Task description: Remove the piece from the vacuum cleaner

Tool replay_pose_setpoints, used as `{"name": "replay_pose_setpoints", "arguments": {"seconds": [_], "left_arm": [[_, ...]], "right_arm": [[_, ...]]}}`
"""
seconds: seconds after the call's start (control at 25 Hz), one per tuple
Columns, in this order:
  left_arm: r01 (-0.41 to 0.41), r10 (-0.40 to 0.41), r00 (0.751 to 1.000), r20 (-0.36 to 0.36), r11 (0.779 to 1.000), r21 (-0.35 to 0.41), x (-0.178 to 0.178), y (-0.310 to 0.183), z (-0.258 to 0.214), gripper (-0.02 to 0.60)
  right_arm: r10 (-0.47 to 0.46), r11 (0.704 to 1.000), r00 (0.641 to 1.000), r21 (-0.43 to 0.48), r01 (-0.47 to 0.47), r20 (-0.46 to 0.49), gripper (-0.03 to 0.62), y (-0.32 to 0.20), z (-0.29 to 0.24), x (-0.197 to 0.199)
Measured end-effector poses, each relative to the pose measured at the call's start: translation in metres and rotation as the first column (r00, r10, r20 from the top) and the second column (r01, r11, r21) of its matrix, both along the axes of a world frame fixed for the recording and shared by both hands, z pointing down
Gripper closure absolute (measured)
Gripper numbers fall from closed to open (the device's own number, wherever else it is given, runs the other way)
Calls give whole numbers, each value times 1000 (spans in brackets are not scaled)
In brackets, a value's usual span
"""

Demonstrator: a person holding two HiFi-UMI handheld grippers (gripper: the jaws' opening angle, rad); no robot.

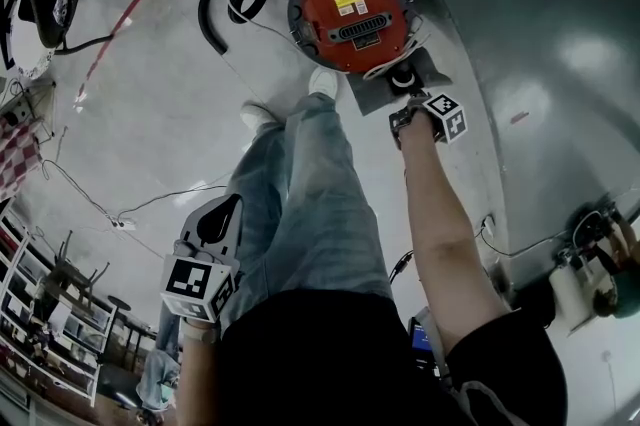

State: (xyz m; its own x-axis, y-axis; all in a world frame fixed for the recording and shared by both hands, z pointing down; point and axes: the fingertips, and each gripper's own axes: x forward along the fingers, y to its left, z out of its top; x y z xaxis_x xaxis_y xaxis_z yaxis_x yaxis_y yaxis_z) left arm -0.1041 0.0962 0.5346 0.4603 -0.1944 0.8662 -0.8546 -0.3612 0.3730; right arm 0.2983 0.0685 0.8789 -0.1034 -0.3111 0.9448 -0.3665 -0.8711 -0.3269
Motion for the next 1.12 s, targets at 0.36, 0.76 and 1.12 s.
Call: {"name": "replay_pose_setpoints", "arguments": {"seconds": [0.36, 0.76, 1.12], "left_arm": [[19, -19, 1000, -12, 1000, -12, 0, 1, 1, 563], [42, -42, 999, -17, 999, -24, -2, 2, 4, 563], [52, -52, 999, -12, 998, -28, -4, 4, 6, 563]], "right_arm": [[-4, 1000, 999, 13, 3, 43, 536, -17, -6, -7], [-34, 999, 999, -6, 34, 36, 503, -24, -1, -10], [-65, 998, 998, -21, 65, -10, 542, -13, -1, -4]]}}
